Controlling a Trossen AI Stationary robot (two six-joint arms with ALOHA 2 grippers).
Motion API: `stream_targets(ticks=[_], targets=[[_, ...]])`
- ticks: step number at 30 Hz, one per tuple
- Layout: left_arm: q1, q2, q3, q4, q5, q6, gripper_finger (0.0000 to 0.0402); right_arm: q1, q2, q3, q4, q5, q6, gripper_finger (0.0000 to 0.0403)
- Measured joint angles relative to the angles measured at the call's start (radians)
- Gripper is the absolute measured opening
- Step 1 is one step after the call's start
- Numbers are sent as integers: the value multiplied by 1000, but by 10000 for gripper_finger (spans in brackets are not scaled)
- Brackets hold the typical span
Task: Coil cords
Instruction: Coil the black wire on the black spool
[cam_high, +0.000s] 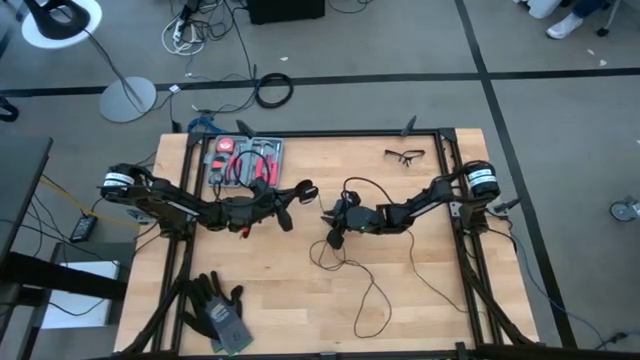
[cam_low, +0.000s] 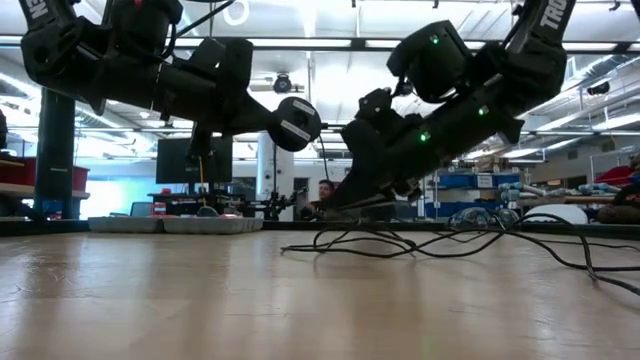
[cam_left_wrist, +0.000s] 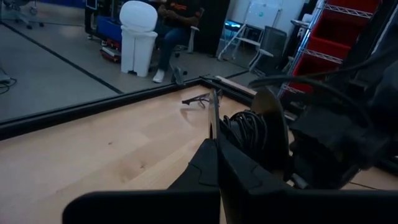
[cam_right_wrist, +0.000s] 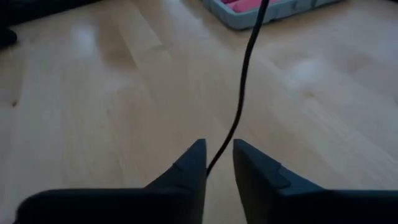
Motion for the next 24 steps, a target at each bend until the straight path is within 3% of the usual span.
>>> stream_targets(ticks=[5, 10, 20, 24], targets=[[0, 0, 0, 2, -2, -1, 0, 2, 16, 0, 21, -32, -12, 9], [0, 0, 0, 1, -9, 0, 0, 13, 16, 14, 37, -23, -39, 3], [2, 0, 0, -18, -17, -32, 0, 2, 166, 275, -63, -139, -179, 1], [2, 0, 0, -107, -19, -68, 0, 3, 179, 359, -93, -153, -292, 1]])
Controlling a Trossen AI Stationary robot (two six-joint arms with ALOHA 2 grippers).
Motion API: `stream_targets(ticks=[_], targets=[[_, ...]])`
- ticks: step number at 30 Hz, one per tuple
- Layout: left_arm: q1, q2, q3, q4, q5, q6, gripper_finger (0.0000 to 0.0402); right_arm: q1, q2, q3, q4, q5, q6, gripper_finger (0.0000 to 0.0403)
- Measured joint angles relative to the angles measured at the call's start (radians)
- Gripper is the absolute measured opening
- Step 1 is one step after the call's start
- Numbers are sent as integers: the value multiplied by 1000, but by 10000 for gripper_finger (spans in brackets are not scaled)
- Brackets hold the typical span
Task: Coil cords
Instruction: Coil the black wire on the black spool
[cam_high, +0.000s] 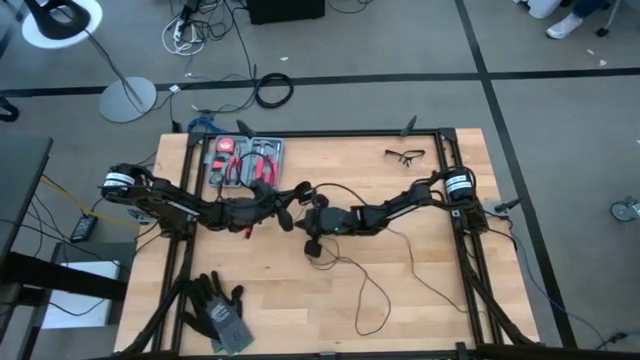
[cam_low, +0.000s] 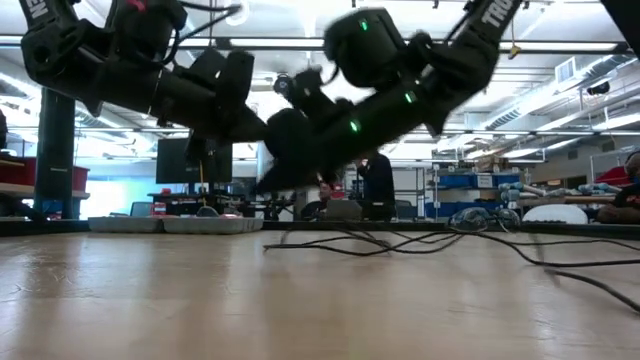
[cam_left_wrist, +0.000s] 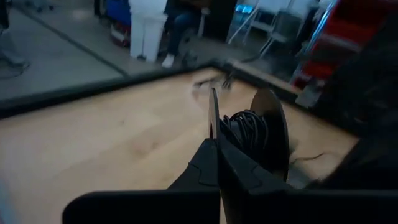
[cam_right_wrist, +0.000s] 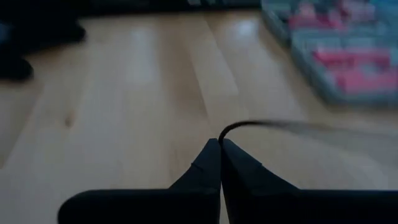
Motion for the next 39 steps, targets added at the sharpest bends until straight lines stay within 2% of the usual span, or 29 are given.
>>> stream_targets(ticks=[9, 13, 24, 29, 35, 39], targets=[[-4, 0, 0, -166, 28, -42, 0, -18, -63, 100, -157, 1, -141, 0], [-5, 0, 0, -187, 71, -45, 0, -43, -97, 100, -204, 1, -132, 0], [-4, 0, 0, -187, 90, -53, 0, -69, -137, 101, -255, 4, -100, 0], [-4, 0, 0, -207, 98, -53, 0, -64, -154, 101, -345, 115, -94, 0], [-5, 0, -6, -202, 92, -58, 0, -47, -256, 72, -527, 254, -65, 0], [-7, 0, -17, -140, 89, -59, 0, -54, -308, 14, -574, 259, 14, 0]])
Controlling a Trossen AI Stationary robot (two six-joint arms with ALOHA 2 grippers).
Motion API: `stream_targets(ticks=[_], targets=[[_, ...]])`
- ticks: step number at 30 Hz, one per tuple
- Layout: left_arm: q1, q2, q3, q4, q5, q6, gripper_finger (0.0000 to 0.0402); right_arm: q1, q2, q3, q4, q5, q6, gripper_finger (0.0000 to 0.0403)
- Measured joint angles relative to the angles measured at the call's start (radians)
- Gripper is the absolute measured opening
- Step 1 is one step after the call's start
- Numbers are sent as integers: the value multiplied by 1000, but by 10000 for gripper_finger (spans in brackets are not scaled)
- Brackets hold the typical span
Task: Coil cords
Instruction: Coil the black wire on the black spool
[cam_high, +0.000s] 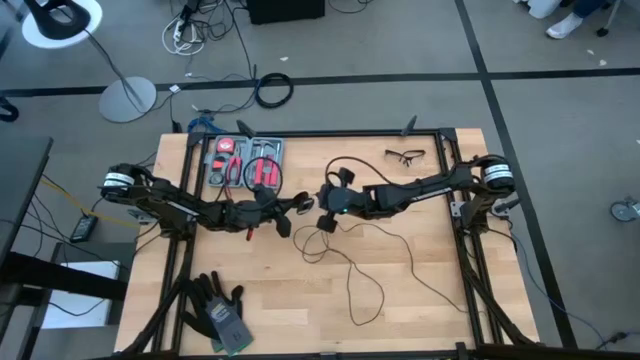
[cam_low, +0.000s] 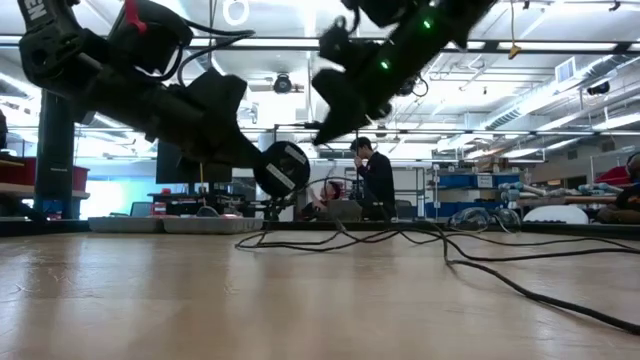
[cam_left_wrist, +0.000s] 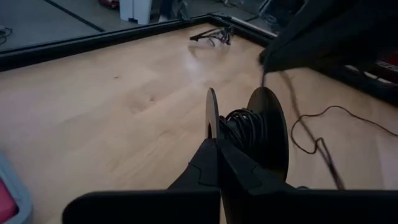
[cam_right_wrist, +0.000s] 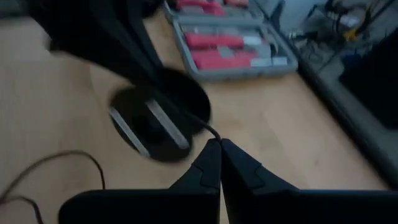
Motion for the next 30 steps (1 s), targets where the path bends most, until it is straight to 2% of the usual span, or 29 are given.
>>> stream_targets(ticks=[3, 7, 12, 21, 30], targets=[[-6, 0, -10, 58, 2, 0, 0, -8, -5, -72, 51, -34, 65, 0], [-13, 1, -11, 86, -1, 6, 0, -7, 13, -190, 283, -101, 120, 0], [-15, 1, -12, 107, -25, 0, 0, -6, 28, -299, 514, -108, 131, 13], [-16, 1, -12, 157, -103, -5, 0, -17, 31, -387, 575, -111, 201, 36], [-16, 1, -12, 168, -153, 10, 0, -15, 71, -394, 633, -158, 174, 36]])
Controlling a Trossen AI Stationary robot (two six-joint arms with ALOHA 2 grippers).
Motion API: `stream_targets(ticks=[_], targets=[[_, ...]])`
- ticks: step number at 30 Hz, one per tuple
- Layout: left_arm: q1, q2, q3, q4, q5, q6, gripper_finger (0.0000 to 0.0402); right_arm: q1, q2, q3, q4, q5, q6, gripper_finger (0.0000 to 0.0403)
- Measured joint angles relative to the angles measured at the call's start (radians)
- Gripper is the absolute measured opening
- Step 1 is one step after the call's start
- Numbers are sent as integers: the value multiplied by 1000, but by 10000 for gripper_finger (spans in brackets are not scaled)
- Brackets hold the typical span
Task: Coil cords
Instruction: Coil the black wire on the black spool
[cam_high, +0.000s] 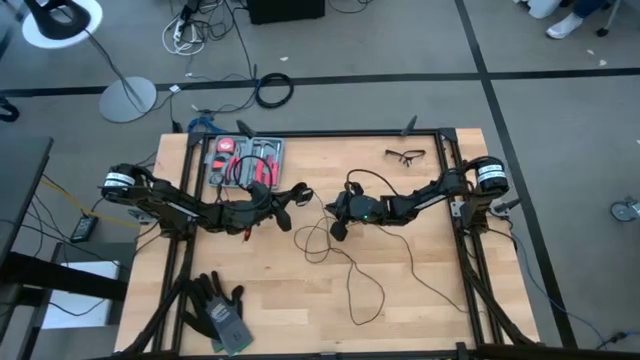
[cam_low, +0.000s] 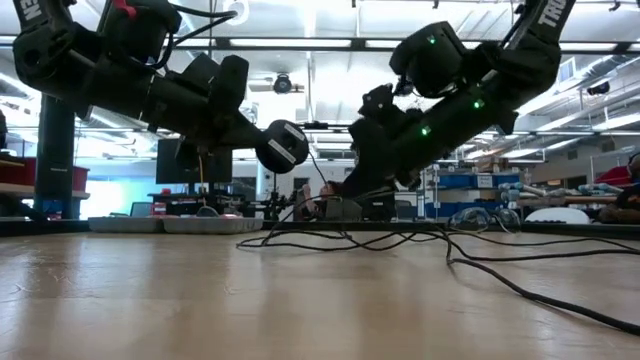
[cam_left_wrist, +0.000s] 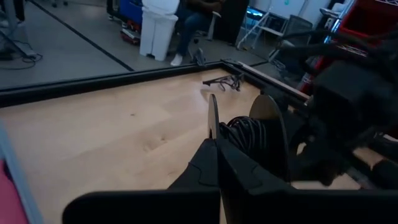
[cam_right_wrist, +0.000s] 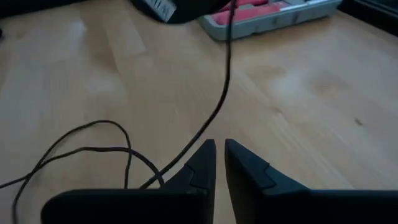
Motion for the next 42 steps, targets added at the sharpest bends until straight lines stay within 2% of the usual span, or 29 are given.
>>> stream_targets(ticks=[2, 8, 11, 17, 25, 33, 42], targets=[[0, 0, 0, 13, -7, 11, 0, 2, 16, -23, 37, -4, -12, 38], [0, -1, -1, 43, -20, 16, 0, 19, 60, -109, 356, -3, -17, 37], [0, -1, 0, 58, -21, 20, 0, 27, 77, -126, 429, -4, -3, 37], [0, -1, -1, 125, -38, 77, 0, 47, 114, -112, 437, -6, 87, 43], [0, 0, 1, 131, -52, 97, 0, 53, 124, -98, 493, -4, 88, 44], [0, 0, 0, 121, -52, 97, 0, 43, 122, -101, 498, 154, 79, 43], [0, 0, 1, 127, -60, 123, 0, 53, 121, -101, 545, 127, 192, 41]])
